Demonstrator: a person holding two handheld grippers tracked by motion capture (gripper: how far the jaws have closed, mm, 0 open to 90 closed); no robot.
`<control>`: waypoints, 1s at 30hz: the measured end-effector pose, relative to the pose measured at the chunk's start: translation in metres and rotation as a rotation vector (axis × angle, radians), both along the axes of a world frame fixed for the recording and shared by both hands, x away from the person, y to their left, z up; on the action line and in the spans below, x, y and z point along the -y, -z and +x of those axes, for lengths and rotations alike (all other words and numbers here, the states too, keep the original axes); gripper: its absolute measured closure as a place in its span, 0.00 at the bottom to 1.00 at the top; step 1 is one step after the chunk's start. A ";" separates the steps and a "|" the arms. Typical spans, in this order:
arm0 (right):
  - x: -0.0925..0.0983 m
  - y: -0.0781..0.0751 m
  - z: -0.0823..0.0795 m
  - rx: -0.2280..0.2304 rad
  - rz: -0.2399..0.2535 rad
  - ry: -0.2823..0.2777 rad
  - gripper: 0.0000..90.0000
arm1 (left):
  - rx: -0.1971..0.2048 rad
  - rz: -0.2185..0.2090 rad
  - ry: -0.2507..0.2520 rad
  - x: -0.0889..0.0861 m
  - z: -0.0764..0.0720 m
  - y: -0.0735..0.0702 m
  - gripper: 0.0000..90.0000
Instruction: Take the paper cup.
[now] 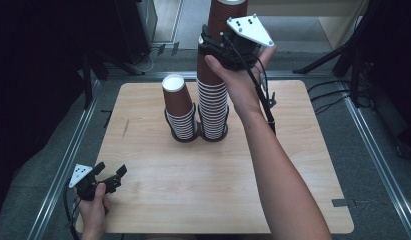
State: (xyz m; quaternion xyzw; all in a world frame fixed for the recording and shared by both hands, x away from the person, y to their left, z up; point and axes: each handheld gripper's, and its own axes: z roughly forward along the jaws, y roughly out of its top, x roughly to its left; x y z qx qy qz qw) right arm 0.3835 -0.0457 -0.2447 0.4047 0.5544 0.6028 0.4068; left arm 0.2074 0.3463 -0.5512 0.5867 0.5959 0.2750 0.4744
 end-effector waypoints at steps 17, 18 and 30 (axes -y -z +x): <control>0.043 0.012 -0.008 -0.012 -0.010 0.059 0.13 | -0.001 0.014 -0.001 0.001 0.000 0.000 0.08; 0.048 0.015 -0.010 -0.016 -0.013 0.065 0.13 | -0.002 0.019 0.001 0.001 0.000 0.000 0.08; 0.072 0.037 -0.020 -0.038 -0.025 0.084 0.12 | -0.003 0.025 0.001 0.003 0.000 0.000 0.08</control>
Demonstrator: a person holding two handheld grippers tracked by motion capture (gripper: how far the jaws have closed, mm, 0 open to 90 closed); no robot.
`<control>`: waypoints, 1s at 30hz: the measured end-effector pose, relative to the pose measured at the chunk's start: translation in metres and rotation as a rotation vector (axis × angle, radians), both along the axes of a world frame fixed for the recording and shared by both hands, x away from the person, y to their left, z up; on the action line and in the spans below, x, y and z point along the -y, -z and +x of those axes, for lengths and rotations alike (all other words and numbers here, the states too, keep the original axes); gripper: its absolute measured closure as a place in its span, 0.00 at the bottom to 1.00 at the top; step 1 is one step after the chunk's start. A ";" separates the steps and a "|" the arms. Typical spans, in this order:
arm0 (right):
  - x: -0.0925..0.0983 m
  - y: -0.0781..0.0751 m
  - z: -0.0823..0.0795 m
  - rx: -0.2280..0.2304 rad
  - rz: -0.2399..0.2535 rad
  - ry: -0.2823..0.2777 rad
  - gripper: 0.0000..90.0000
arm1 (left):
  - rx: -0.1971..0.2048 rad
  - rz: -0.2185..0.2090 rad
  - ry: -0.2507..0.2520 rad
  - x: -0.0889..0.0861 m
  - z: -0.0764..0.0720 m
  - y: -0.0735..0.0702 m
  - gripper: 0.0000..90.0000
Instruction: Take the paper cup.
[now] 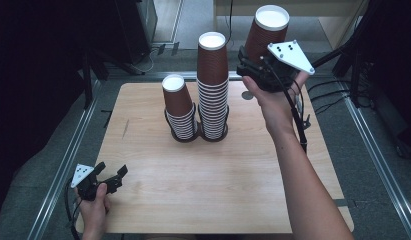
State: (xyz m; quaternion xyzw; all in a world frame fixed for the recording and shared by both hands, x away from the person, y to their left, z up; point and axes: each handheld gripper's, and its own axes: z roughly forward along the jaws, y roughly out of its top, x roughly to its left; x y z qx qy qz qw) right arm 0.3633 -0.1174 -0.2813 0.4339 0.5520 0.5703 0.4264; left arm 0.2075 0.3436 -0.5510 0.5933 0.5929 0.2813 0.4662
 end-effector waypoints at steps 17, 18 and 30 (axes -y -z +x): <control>0.011 0.043 -0.025 -0.032 -0.057 -0.023 0.12 | 0.006 0.007 0.000 0.001 0.000 0.000 0.08; 0.011 0.043 -0.025 -0.032 -0.057 -0.023 0.12 | 0.006 0.007 0.000 0.001 0.000 0.000 0.08; 0.024 0.077 -0.041 -0.064 -0.026 -0.021 0.12 | 0.005 0.013 0.009 0.002 -0.001 -0.001 0.08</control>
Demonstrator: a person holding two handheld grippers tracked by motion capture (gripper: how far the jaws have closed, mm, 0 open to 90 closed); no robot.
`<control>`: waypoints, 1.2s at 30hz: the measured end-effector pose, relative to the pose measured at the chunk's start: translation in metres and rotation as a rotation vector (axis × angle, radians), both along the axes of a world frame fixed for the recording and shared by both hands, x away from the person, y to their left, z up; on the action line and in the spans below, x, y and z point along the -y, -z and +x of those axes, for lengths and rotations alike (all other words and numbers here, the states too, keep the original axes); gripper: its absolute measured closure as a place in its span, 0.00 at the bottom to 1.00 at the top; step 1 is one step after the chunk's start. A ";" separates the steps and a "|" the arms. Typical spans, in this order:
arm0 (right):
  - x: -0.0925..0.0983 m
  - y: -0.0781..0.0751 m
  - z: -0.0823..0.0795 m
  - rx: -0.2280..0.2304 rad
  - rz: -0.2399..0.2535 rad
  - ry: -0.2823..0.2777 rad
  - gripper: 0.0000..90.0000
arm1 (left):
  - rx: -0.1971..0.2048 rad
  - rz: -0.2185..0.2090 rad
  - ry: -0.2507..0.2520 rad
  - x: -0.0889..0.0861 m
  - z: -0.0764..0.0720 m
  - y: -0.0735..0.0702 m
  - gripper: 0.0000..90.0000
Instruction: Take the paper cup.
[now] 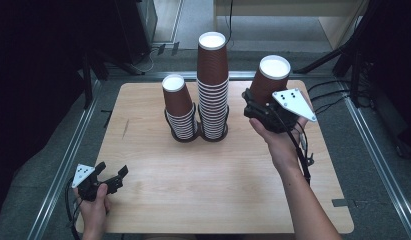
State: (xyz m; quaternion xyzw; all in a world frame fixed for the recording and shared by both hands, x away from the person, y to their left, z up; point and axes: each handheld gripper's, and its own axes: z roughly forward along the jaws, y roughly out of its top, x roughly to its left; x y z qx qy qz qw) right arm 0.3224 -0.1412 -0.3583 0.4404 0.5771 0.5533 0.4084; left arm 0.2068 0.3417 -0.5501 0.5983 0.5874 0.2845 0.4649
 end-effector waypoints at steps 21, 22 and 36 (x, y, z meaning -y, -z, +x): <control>0.023 0.052 -0.020 -0.041 -0.016 -0.001 0.12 | 0.013 -0.013 0.031 0.013 0.004 -0.012 0.08; 0.026 0.058 -0.022 -0.045 -0.021 0.000 0.12 | 0.020 0.000 0.039 0.019 0.005 -0.015 0.08; 0.029 0.098 -0.037 -0.103 -0.053 -0.026 0.12 | 0.080 0.030 0.140 0.073 0.031 -0.036 0.08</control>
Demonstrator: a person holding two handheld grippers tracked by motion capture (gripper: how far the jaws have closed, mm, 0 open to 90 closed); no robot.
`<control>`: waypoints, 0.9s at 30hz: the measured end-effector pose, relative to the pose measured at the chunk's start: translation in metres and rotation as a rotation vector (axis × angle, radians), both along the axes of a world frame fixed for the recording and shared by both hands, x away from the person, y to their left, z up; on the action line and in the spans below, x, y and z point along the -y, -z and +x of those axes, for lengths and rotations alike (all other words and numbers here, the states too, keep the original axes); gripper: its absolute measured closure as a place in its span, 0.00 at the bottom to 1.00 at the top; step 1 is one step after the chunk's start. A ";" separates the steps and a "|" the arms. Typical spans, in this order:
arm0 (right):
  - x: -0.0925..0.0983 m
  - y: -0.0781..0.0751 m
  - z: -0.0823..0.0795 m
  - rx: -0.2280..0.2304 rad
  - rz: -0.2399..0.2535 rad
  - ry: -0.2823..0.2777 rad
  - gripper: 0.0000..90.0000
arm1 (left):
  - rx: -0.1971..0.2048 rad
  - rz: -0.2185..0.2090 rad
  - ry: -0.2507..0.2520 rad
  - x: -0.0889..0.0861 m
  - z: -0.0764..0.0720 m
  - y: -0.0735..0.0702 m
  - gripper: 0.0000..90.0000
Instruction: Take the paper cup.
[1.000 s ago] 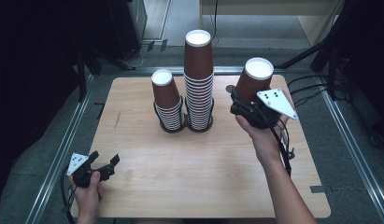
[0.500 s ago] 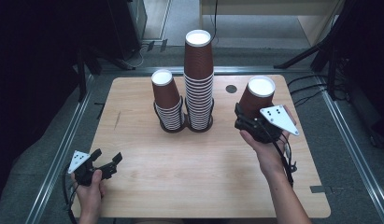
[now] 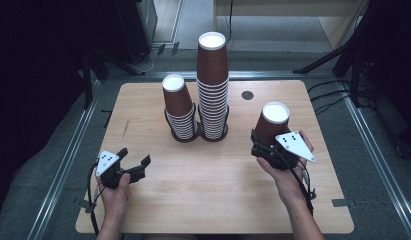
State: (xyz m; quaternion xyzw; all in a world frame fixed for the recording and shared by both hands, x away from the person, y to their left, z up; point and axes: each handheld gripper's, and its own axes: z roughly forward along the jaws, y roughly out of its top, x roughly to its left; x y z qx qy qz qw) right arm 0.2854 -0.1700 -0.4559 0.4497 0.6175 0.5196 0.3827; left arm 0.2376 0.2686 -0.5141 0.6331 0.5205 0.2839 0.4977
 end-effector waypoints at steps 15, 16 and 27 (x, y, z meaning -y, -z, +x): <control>-0.013 0.028 -0.008 -0.050 -0.067 -0.016 0.12 | 0.040 -0.011 0.196 0.075 0.022 -0.016 0.08; -0.015 0.030 -0.008 -0.049 -0.083 -0.015 0.12 | 0.037 -0.009 0.217 0.080 0.019 -0.016 0.08; -0.033 0.042 -0.013 -0.059 -0.210 0.003 0.13 | 0.052 -0.025 0.280 0.093 0.012 -0.024 0.08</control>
